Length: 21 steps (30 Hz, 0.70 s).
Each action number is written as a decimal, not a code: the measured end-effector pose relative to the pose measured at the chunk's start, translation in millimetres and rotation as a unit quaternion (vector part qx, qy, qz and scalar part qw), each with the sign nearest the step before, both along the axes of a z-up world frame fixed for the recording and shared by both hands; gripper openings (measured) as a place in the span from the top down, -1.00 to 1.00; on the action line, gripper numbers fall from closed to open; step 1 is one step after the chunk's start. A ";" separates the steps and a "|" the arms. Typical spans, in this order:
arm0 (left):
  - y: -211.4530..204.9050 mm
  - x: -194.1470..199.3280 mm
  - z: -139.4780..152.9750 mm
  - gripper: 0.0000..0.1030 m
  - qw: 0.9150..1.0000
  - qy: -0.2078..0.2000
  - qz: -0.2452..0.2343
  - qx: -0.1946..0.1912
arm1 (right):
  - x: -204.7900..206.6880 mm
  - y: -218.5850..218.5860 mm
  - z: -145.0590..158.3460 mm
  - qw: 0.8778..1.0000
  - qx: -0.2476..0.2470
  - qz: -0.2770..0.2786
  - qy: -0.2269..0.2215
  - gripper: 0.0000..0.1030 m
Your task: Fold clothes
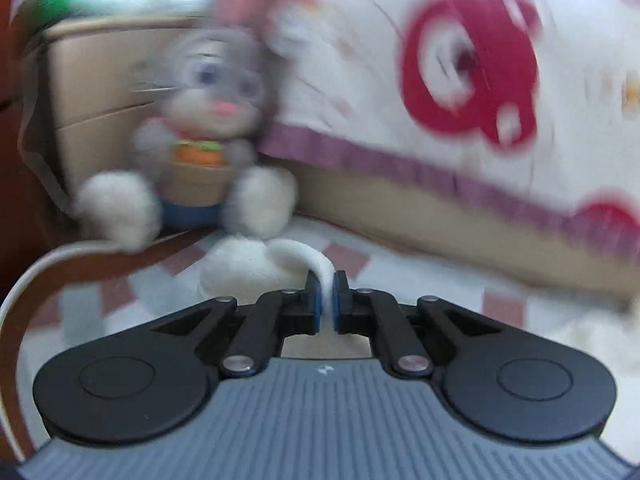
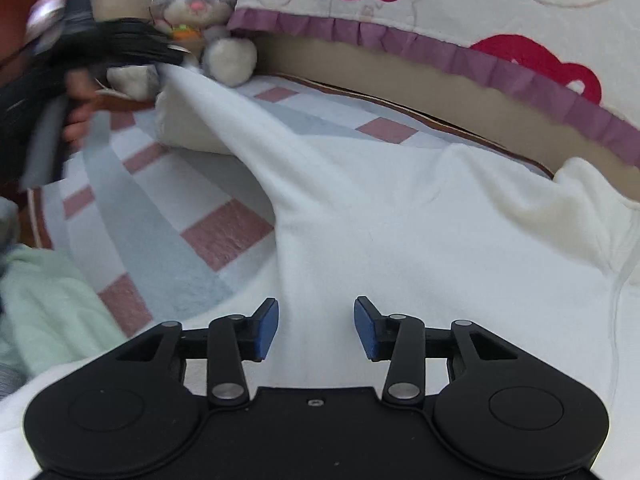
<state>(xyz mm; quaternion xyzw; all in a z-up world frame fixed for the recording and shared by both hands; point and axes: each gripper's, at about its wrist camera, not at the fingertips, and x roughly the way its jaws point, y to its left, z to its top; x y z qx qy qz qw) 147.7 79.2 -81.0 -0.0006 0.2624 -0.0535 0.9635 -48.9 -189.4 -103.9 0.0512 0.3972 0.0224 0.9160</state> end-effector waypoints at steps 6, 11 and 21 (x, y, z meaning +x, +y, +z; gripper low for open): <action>30.5 -27.3 -46.7 0.90 0.996 0.077 0.042 -0.017 | 0.9 -22.1 -22.0 0.997 0.064 0.007 0.049 -0.09; 37.0 -37.9 -54.1 0.90 0.993 0.077 0.069 -0.052 | -6.6 -31.9 -20.7 0.997 0.065 0.015 0.050 -0.09; 33.8 -69.4 -59.6 0.90 0.993 0.037 0.111 -0.007 | -31.9 -75.6 -21.2 0.996 0.057 -0.027 0.061 -0.19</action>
